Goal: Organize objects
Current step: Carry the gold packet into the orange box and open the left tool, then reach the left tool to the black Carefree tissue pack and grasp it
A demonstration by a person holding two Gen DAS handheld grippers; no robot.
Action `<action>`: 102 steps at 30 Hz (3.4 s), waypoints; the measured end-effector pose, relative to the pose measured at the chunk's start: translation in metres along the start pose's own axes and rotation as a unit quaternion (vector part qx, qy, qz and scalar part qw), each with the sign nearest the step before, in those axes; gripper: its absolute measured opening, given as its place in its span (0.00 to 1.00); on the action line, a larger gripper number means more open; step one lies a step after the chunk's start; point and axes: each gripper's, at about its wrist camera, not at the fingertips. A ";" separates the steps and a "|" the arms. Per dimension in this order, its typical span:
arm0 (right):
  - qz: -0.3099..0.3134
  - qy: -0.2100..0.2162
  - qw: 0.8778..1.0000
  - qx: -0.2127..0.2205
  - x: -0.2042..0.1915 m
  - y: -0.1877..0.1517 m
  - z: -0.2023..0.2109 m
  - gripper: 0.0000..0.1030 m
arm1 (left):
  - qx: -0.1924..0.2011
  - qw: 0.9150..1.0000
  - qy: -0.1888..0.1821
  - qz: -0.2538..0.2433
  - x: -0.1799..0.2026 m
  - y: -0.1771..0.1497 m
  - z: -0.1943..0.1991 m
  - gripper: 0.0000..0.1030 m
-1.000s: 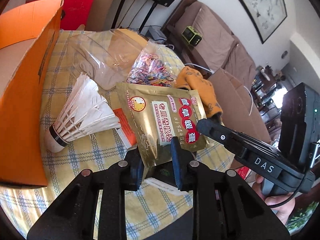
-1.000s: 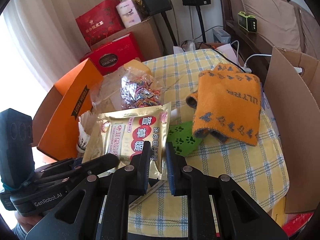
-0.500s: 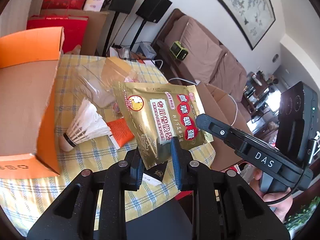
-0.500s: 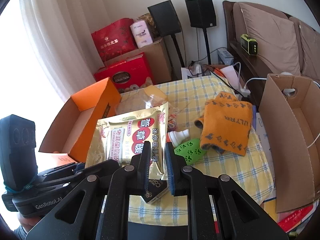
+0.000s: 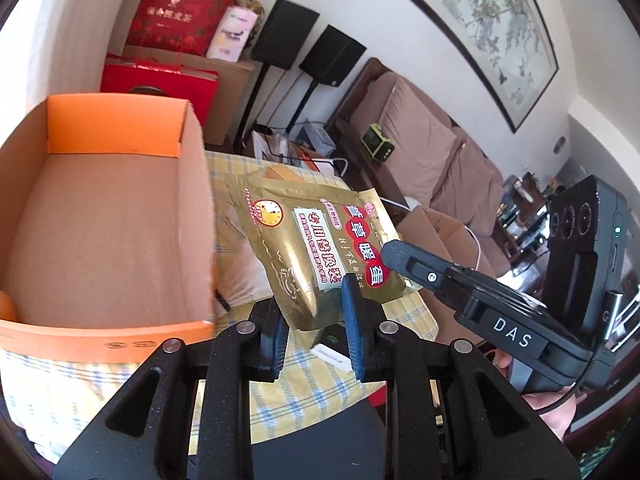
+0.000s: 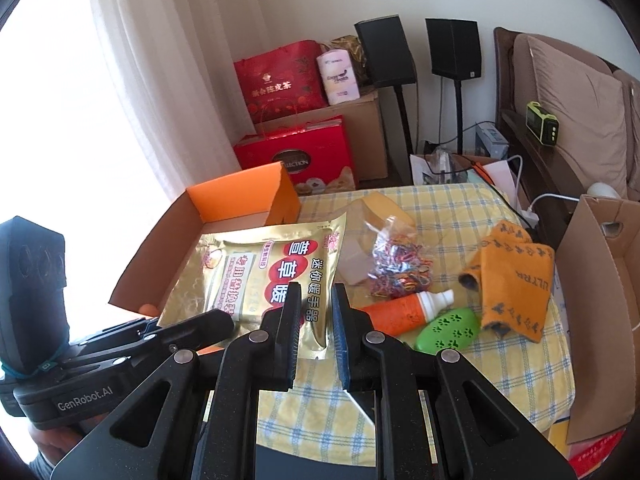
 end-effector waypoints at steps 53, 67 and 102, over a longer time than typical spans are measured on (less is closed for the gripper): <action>0.011 -0.038 0.999 -0.014 -0.005 0.005 -0.030 0.74 | 0.029 0.998 0.054 0.012 -0.058 0.005 0.012 0.90; -0.040 -0.088 0.995 -0.004 0.050 -0.013 0.006 0.84 | 0.029 0.999 0.034 -0.021 -0.018 -0.006 0.004 1.00; -0.093 -0.174 0.980 -0.010 0.128 -0.043 0.035 1.00 | -0.041 0.982 0.047 -0.177 0.096 -0.059 -0.106 1.00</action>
Point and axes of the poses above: each gripper's, at about its wrist camera, not at the fingertips, and z roughly against the way its jaws point, x to its right, y to its top, and after that the axes turned 13 degrees about y, right-handed
